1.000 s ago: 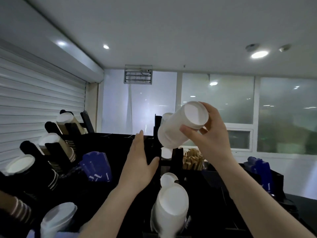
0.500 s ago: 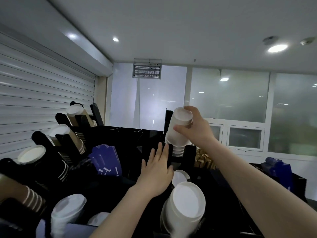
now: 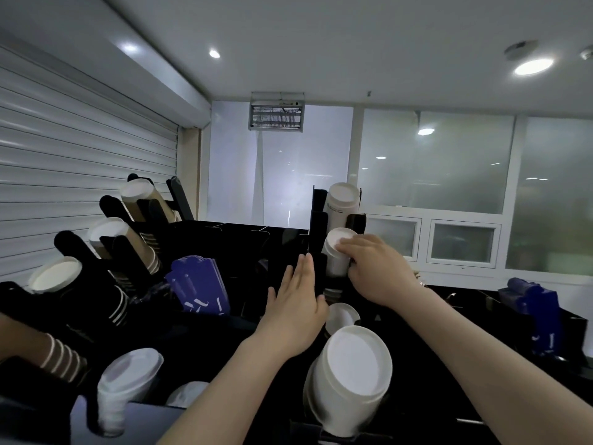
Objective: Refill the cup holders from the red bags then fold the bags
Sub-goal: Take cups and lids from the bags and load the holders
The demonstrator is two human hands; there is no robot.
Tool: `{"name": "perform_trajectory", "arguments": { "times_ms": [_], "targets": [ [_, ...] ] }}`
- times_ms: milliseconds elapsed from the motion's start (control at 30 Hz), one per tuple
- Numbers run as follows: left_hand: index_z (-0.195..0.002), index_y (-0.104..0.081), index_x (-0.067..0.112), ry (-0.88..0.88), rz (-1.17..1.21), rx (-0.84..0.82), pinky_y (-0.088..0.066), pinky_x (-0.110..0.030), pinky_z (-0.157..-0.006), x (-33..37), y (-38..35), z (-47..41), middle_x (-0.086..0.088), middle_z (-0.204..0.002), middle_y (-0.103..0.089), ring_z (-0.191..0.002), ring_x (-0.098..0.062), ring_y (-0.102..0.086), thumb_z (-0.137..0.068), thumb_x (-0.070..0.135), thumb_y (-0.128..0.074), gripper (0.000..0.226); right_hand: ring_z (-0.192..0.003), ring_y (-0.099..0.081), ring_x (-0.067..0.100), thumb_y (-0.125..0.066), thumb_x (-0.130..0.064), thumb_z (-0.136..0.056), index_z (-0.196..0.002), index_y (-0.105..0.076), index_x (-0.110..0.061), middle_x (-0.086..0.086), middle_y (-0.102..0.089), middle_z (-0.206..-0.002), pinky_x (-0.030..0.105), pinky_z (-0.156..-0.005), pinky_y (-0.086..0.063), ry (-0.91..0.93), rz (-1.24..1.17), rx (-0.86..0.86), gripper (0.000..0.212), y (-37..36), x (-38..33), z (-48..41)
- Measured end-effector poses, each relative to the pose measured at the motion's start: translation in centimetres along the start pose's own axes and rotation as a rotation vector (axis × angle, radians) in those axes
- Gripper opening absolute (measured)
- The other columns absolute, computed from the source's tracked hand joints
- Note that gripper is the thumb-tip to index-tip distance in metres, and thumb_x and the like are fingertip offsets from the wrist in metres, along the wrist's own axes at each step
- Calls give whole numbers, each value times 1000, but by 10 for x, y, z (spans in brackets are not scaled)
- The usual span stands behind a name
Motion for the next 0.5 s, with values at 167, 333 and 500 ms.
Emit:
{"name": "perform_trajectory", "arguments": {
  "times_ms": [167,333,500],
  "targets": [
    [-150,14,22,10,13,6,1,-48,-117,1,1,-1,7,-159,15,-145,-14,13,-98,27,-32,70,-138,-32,20,-45,-7,-82,-138,-49,-21,-4,-47,-144,38,-108,-35,-10,41,-127,58,-5,1,-3],
    [-151,6,22,-40,112,48,-4,-41,-120,-2,4,11,5,-159,11,-145,-10,9,-100,37,-37,69,-137,-32,12,-45,3,-83,-142,-44,-18,-2,-41,-148,17,-108,-20,-109,-274,-44,62,14,-12,25],
    [-138,-43,28,-213,311,378,-24,-5,-105,-3,26,69,20,-143,-35,-130,11,-28,-93,24,-55,47,-101,-55,-7,-46,11,-80,-109,-61,-41,-21,-61,-110,3,-85,-40,-236,-693,240,61,52,-25,106]
  ]
}}
Point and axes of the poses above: each hand's wrist, its own z-axis away from the middle knuckle, its own y-axis out of the back of the hand, x = y × z, the point moved 6 cm from there along -z, towards the middle knuckle
